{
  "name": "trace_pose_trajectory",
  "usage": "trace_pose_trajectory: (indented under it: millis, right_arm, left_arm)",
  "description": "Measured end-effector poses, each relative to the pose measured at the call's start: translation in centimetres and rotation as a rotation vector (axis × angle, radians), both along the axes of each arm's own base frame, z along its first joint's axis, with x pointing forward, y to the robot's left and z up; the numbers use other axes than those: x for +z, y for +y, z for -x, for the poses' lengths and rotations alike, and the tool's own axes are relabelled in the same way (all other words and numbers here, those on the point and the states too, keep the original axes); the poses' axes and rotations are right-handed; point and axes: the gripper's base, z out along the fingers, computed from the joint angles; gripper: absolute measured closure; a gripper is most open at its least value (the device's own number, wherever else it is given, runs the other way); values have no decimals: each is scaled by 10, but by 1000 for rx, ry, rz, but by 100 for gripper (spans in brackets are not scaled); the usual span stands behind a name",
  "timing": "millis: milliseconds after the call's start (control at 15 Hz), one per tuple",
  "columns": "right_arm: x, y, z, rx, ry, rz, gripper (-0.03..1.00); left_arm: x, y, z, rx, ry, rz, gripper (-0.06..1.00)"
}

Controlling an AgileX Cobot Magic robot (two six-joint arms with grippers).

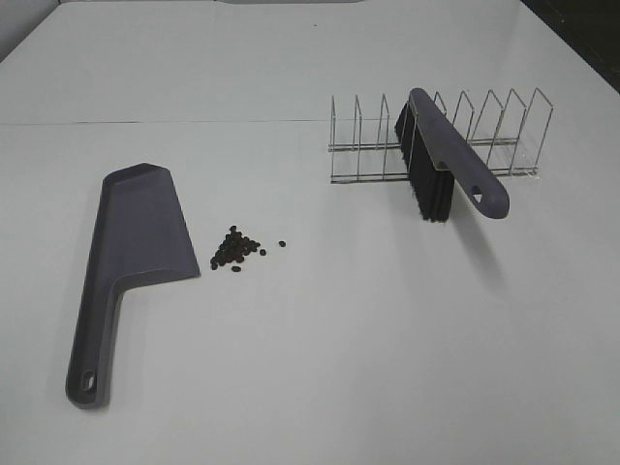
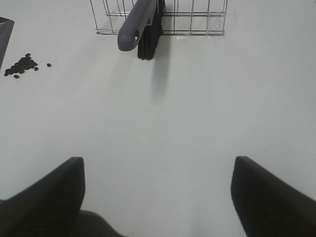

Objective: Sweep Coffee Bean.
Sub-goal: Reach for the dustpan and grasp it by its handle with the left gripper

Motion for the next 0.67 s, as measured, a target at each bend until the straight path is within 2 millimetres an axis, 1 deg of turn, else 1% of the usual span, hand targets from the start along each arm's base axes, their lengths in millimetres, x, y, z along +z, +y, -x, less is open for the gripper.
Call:
trace_pose_trajectory:
  millis: [667]
  right_arm:
    - [0,0,0,0,0,0,20]
  left_arm:
    - [0,0,0,1,0,-1,17]
